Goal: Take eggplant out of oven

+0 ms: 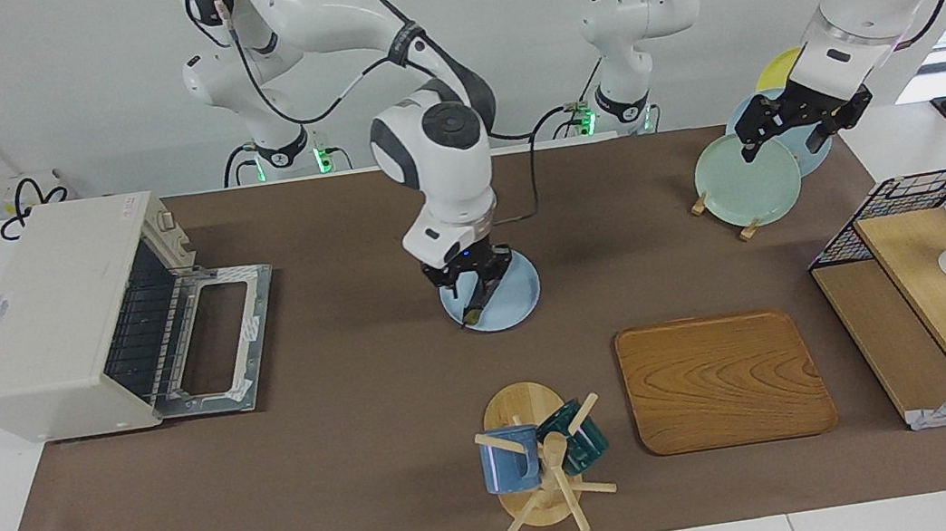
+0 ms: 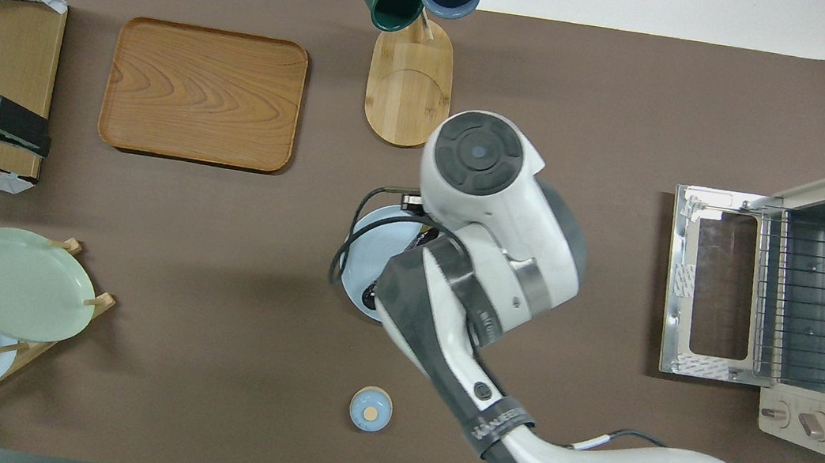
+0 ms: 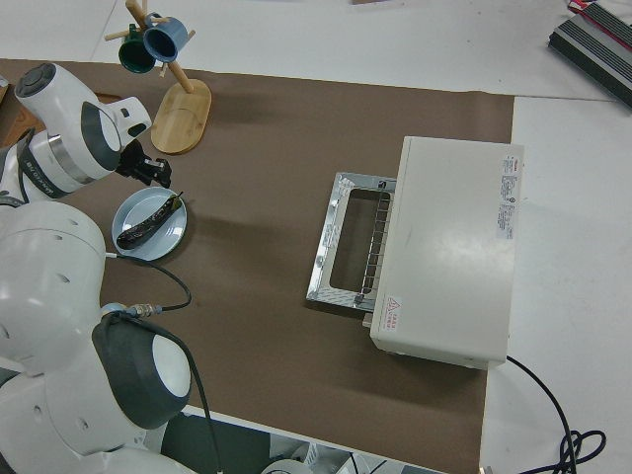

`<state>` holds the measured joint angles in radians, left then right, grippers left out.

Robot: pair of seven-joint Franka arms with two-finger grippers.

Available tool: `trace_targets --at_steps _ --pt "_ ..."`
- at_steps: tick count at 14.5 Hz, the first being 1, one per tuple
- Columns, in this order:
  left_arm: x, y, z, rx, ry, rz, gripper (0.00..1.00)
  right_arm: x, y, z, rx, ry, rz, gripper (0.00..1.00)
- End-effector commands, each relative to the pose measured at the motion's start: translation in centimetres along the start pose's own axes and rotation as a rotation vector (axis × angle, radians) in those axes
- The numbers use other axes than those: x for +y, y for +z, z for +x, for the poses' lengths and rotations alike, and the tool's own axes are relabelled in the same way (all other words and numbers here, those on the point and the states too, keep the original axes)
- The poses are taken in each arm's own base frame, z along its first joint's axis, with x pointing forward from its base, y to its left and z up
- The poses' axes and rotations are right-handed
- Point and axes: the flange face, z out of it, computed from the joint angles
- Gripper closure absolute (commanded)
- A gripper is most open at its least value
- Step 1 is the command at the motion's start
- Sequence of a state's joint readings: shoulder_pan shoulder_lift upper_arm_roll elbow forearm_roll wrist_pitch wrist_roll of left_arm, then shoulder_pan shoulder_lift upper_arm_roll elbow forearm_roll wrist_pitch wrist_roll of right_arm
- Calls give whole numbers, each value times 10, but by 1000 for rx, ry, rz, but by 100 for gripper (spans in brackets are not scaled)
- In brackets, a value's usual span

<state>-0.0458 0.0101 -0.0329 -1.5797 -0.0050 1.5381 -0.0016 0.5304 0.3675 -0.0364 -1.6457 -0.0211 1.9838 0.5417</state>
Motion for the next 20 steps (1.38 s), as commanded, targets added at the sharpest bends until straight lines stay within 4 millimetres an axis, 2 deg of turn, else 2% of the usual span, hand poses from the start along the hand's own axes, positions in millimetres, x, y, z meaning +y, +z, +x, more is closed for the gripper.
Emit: trace_targets --at_steps 1,2,4,5,6,8,10,12,15,16,17,18,20 --pt "5 -1 -7 3 4 -6 0 74 25 -16 -59 -24 -46 85" --pt "7 -1 -7 2 9 -6 0 95 33 -17 -71 -38 -71 100" --pt "15 -1 -8 1 24 -5 0 123 48 -19 -73 -35 -115 100" --pt "31 -1 -8 5 50 -5 0 147 57 -18 -58 -42 -149 100" --pt "41 -1 -8 8 69 -4 0 162 67 -20 -47 -74 -176 100" --pt "66 1 -11 9 114 -2 0 185 84 -28 -36 -136 -201 100" --pt "88 17 -10 20 150 -18 0 203 99 -32 -20 -134 -196 100" --pt "122 49 -11 18 163 -104 0 214 107 -32 -12 -144 -203 100" --pt "209 107 -23 44 153 -134 0 245 117 -28 -29 -195 -247 100" --pt "245 137 -26 35 155 -134 0 253 118 -26 -36 -206 -247 100" --pt "274 157 -31 35 165 -134 0 254 119 -26 -37 -213 -247 100" --pt "287 177 -30 29 175 -131 0 256 119 -26 -40 -215 -247 100" --pt "323 207 -44 8 168 -122 0 264 119 -25 -46 -231 -246 100"
